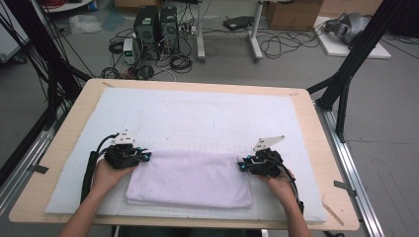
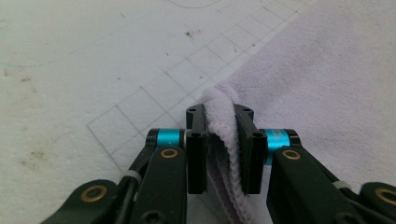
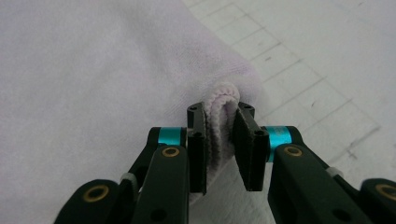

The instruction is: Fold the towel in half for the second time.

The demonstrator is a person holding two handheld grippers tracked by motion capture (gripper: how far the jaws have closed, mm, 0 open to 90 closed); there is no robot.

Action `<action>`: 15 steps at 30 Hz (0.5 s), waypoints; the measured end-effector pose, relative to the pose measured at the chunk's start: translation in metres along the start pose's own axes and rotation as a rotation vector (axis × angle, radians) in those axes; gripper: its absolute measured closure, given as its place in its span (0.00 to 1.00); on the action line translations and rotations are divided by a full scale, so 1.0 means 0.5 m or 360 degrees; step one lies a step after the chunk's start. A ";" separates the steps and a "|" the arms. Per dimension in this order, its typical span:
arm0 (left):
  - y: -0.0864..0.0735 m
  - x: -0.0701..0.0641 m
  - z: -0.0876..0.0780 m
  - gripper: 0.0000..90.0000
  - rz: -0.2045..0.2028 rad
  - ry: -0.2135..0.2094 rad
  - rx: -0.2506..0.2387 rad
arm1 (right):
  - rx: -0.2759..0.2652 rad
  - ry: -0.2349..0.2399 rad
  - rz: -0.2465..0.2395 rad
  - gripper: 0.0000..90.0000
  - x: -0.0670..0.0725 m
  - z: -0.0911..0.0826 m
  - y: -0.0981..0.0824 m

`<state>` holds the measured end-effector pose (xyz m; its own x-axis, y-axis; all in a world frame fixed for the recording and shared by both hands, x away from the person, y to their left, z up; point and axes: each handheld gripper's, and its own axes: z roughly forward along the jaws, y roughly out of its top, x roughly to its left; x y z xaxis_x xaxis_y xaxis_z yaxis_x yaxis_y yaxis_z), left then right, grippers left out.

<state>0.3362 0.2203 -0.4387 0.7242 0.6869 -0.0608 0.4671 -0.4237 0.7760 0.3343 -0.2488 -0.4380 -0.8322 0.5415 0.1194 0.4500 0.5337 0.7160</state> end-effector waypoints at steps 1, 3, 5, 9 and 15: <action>0.003 -0.003 -0.004 0.86 -0.0001 0.0011 -0.0022 | -0.0015 -0.0003 -0.0002 0.85 0.002 -0.003 0.003; 0.014 -0.006 -0.012 0.86 0.0007 0.0030 -0.0063 | -0.0048 -0.0017 -0.0017 0.86 0.003 -0.012 0.011; 0.025 -0.005 -0.019 0.86 0.0012 0.0051 -0.0111 | -0.0062 -0.0028 -0.0019 0.86 -0.002 -0.019 0.021; 0.058 0.006 -0.011 0.86 0.0003 0.0113 -0.0169 | -0.0061 -0.0094 -0.0026 0.86 -0.025 -0.025 0.046; 0.115 0.040 0.012 0.86 0.0004 0.0174 -0.0188 | -0.0106 -0.0209 0.0005 0.86 -0.079 -0.035 0.102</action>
<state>0.3806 0.2062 -0.3988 0.6629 0.7487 0.0049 0.3976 -0.3576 0.8450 0.3842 -0.2543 -0.3941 -0.7793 0.6258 0.0336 0.4263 0.4901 0.7603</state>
